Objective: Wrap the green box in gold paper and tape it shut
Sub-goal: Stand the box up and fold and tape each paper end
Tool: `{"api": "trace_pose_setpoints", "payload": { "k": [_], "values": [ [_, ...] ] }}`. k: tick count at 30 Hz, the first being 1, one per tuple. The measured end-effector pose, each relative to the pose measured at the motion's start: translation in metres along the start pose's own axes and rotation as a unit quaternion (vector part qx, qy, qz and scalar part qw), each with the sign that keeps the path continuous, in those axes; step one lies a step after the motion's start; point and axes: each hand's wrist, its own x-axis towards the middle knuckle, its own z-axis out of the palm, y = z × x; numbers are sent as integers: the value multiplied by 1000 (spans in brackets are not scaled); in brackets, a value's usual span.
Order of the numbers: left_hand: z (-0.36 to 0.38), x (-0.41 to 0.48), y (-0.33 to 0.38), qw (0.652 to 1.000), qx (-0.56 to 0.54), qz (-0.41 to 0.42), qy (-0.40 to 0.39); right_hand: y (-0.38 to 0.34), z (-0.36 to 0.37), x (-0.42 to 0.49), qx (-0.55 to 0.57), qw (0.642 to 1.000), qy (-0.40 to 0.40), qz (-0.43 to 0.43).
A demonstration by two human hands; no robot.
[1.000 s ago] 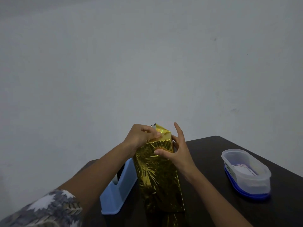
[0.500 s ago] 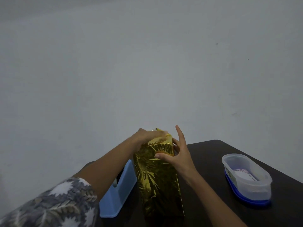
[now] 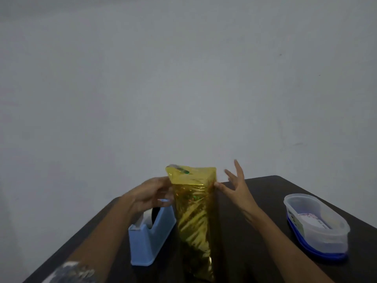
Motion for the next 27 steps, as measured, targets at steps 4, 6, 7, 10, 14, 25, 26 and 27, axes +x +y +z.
{"api": "trace_pose_setpoints", "payload": {
  "k": [4, 6, 7, 10, 14, 25, 26, 27],
  "values": [
    [2, -1, -36, 997, -12, 53, -53, 16, 11, -3, 4, 999, 17, 50],
    [11, 0, -46, 997, -32, 59, -46, 22, 15, 0, 12, 997, 2, 72],
    [17, -2, -49, 996, -51, 63, -41, 23, 18, 2, 4, 997, -4, 72],
    [40, -11, -53, 990, -84, 104, 37, 10, 17, 0, 3, 998, 52, 29],
    [73, -23, -59, 974, -12, 168, 153, -8, 8, -12, -13, 999, -29, -11],
    [50, -29, 23, 921, 115, 351, 122, -4, 14, -22, -83, 994, -61, -25],
    [48, -26, 28, 926, 122, 341, 105, -6, 13, -23, -78, 994, -68, -25],
    [46, -24, 28, 934, 123, 324, 93, -5, 13, -24, -72, 995, -71, -21]
  ]
}}
